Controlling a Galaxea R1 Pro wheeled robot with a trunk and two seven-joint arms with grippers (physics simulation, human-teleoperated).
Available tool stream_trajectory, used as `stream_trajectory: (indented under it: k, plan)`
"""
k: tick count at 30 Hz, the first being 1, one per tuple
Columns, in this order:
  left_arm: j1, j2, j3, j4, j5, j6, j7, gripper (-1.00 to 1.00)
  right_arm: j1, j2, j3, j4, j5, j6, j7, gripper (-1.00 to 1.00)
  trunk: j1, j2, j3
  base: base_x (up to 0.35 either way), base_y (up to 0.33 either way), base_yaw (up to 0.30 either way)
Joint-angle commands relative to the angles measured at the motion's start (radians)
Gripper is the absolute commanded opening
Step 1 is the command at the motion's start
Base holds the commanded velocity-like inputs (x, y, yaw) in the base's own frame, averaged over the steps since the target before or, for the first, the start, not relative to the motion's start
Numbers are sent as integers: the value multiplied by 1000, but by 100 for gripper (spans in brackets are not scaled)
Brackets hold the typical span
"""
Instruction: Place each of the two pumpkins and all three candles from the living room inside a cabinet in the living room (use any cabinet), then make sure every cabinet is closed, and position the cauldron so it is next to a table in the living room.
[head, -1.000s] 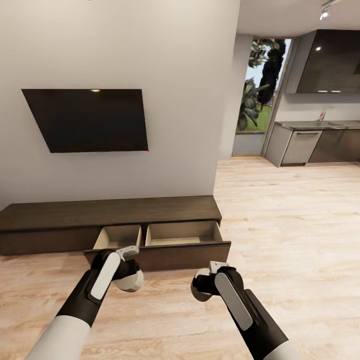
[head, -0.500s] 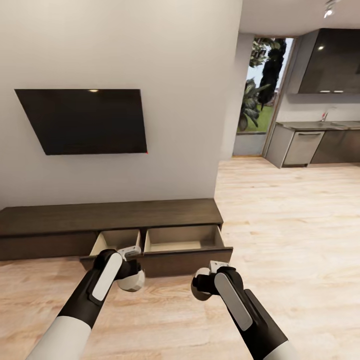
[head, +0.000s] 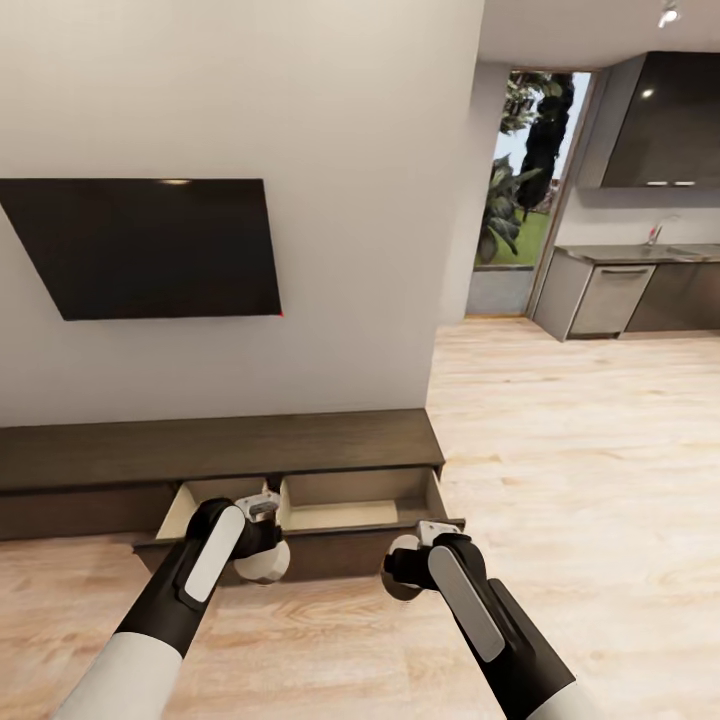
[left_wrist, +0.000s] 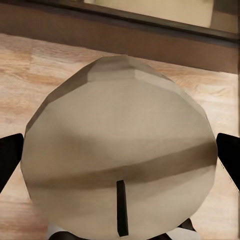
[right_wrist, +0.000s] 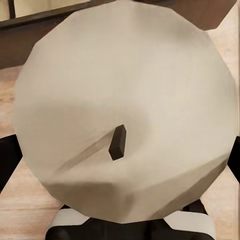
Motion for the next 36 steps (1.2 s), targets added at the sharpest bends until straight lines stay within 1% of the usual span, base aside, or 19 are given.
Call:
stream_trajectory:
  k: [1,6,10,12,15,16,18,20,23,36]
  plan:
    - [-1,0,-1,-1,9,2,10,-100,-1,0,2,-2,-10,1,-10,-100,1,-2,-2,282,-190,0]
    - [-1,0,-1,-1,8,2,11,-100,-1,3,4,-8,-9,1,-12,-100,1,-2,-2,273,-191,0]
    - [-1,0,-1,-1,8,2,12,-100,-1,14,6,-9,-10,2,-13,-100,1,-2,-2,266,-189,0]
    - [-1,0,-1,-1,8,2,12,-100,-1,19,16,-11,-9,2,-13,-100,1,-2,-2,266,-139,0]
    - [-1,0,-1,-1,8,2,12,-100,-1,37,57,-12,-10,0,-13,-100,1,-2,-2,265,-49,0]
    - [-1,0,-1,-1,8,2,12,-100,-1,40,62,-12,-10,-1,-13,-100,1,-2,-2,265,-24,0]
    - [-1,0,-1,-1,9,2,12,-100,-2,65,82,-7,-10,-15,-12,-100,1,-2,-2,262,-10,0]
    - [-1,0,-1,-1,9,2,12,-100,-2,81,92,-4,-10,-29,-12,-100,1,-2,-2,241,-4,0]
    - [-1,0,-1,-1,9,2,12,-100,-3,90,97,-3,-10,-37,-13,-100,1,-2,-2,153,12,0]
    - [-1,2,-1,-3,9,2,12,-100,-3,93,98,-4,-10,-39,-13,-100,1,-2,-2,140,65,0]
